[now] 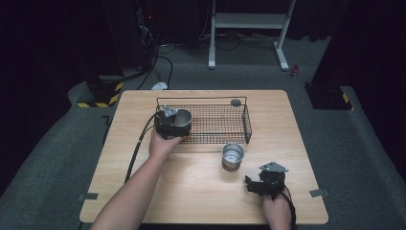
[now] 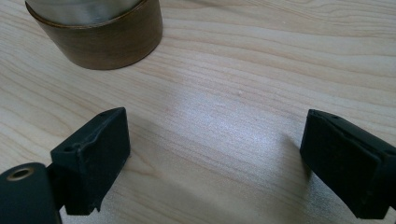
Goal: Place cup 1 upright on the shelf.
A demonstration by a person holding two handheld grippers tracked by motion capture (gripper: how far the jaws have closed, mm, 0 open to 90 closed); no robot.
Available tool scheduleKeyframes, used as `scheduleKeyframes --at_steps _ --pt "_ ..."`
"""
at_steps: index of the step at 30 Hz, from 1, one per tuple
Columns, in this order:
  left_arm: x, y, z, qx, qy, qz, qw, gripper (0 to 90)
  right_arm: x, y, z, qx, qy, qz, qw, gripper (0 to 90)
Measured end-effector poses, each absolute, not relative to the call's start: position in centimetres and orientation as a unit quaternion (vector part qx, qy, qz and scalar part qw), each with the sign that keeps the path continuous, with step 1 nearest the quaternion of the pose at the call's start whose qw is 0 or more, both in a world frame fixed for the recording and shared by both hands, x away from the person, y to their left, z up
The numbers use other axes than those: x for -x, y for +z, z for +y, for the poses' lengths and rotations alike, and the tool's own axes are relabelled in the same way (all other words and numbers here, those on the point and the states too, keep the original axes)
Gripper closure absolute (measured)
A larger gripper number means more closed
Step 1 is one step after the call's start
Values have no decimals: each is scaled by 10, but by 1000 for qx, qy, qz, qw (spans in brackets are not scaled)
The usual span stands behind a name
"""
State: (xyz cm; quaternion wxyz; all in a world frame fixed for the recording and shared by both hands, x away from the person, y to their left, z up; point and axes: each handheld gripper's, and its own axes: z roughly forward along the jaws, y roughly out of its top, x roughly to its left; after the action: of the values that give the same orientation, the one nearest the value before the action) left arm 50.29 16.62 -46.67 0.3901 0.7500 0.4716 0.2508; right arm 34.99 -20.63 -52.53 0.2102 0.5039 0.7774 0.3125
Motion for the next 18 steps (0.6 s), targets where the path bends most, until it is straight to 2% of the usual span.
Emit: scheduleKeyframes --at_steps 3,18 --pt "-503 -464 167 -751 246 471 391 6 -350 -525 -206 -504 313 777 210 83" --pt "-498 -452 171 -738 236 479 412 6 -350 -525 -206 -504 312 777 210 83"
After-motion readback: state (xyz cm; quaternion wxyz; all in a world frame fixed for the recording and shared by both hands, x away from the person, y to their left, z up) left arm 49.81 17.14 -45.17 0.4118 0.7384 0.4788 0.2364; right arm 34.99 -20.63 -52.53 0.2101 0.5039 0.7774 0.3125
